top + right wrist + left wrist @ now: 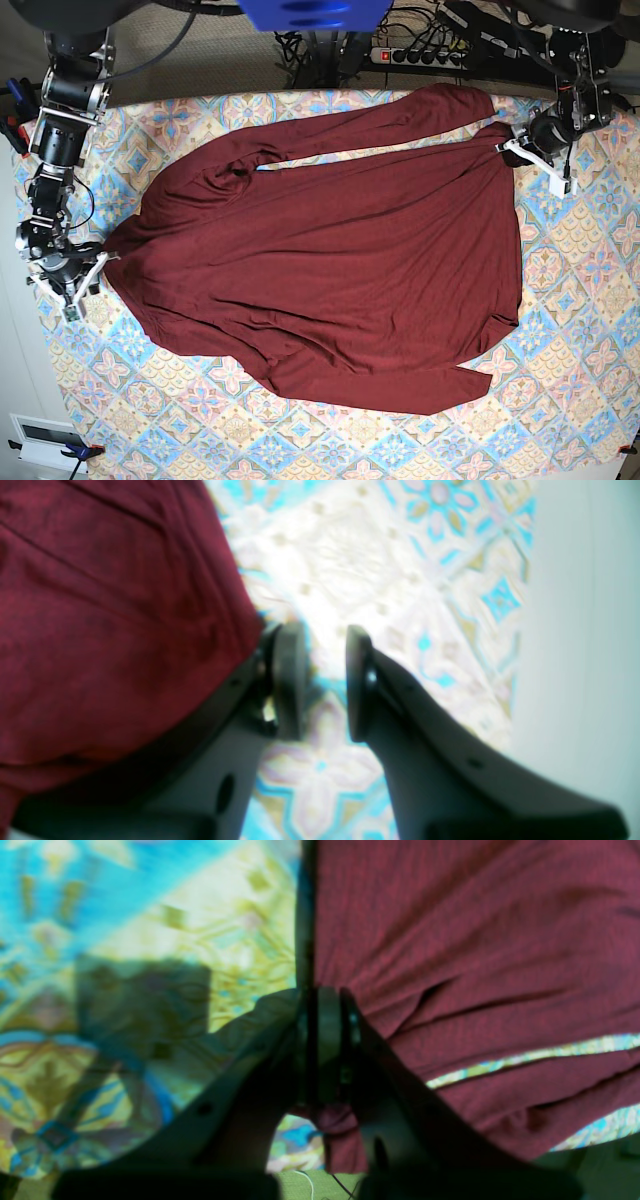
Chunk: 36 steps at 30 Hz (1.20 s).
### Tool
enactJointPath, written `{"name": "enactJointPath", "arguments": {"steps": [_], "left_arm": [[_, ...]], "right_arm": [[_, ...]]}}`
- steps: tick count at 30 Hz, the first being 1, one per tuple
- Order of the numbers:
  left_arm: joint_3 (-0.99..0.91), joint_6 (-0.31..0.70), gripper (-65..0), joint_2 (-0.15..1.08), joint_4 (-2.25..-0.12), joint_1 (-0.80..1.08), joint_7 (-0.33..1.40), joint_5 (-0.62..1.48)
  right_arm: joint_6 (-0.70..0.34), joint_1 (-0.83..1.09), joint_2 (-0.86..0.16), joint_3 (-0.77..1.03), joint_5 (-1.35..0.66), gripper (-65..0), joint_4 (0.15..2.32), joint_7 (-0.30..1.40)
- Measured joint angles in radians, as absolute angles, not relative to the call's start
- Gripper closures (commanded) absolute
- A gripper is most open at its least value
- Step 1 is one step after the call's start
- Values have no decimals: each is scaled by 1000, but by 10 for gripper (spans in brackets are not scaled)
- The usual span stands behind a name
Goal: Layout the t-shirt on the table in an organized manner, then fold the t-shirt properly
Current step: 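Grasp the shirt edges with both grippers and pull them apart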
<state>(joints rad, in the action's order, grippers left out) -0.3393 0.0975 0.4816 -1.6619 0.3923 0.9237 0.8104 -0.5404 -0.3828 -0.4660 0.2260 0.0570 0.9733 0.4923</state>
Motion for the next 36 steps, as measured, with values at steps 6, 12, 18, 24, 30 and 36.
{"name": "enactJointPath", "arguments": {"steps": [6, 12, 18, 24, 30, 36], "left_arm": [[-332, 98, 0, 477, -1662, 398, 925, 806], [-332, 97, -15, 477, -1662, 398, 929, 803], [-338, 97, -139, 487, -1662, 402, 986, 816], [-393, 91, -234, 477, -1662, 396, 989, 871], [-548, 90, -256, 409, -1662, 394, 992, 872], [-570, 91, -254, 411, -1662, 422, 989, 879]], "right_arm": [[-545, -382, -458, 171, 54, -136, 973, 491], [-545, -382, -465, 172, 54, -136, 973, 494], [-545, -356, -466, 176, 58, -136, 1049, 569], [-593, -123, -461, 173, 50, -150, 1346, 689], [-668, -44, -403, 178, 44, -158, 1551, 749], [-679, 47, -397, 176, 55, -155, 1549, 790]]}}
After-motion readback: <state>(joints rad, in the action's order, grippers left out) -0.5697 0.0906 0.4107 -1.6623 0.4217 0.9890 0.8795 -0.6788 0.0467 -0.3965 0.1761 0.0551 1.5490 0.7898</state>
